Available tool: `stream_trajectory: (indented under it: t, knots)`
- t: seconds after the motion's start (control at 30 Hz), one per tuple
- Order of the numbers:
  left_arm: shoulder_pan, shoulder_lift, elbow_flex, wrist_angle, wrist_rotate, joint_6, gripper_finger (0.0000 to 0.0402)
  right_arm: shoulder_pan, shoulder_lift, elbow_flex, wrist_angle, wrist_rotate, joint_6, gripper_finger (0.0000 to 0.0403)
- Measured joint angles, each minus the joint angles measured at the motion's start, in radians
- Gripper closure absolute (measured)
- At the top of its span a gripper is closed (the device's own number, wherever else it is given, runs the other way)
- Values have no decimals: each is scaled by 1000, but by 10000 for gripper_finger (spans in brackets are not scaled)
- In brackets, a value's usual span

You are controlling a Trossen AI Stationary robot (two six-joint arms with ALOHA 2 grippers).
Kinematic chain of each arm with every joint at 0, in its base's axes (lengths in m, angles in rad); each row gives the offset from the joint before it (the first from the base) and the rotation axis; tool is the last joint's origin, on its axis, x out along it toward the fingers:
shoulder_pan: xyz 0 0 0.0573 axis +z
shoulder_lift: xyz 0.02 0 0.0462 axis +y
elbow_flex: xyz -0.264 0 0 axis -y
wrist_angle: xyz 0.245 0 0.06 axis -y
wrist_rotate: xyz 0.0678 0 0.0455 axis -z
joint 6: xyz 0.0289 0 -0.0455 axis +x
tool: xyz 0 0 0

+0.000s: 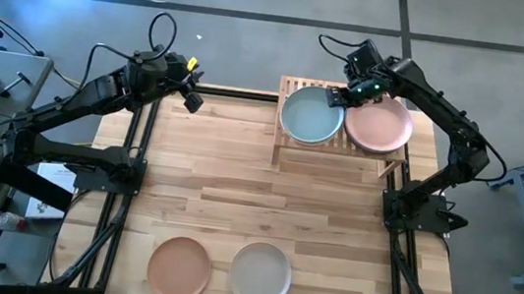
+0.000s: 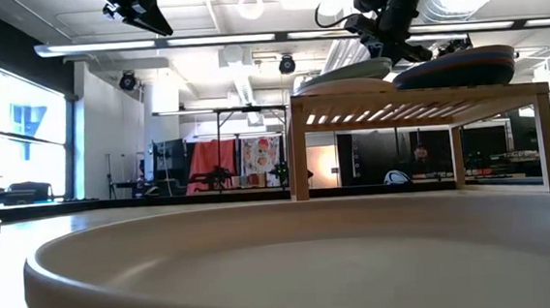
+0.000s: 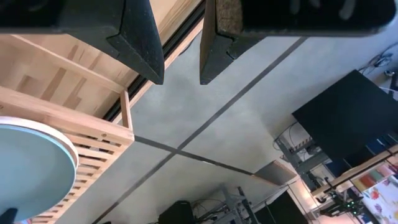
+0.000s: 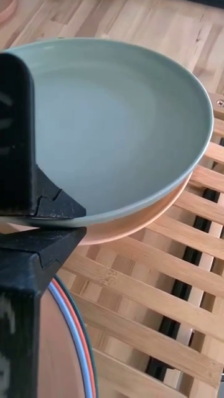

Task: Place and stack plates onto a shelf
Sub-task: Stack the light blue plate on top of the white plate on the shelf

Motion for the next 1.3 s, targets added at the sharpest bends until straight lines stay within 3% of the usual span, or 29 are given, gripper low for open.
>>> stream_trajectory:
  t: [0.37, 1.3]
  knots:
    - [0, 0, 0, -4, 0, 1, 312, 0, 0, 0, -8, 44, 1, 402]
    - [-1, 0, 0, -5, 0, 1, 312, 0, 0, 0, -8, 30, 56, 402]
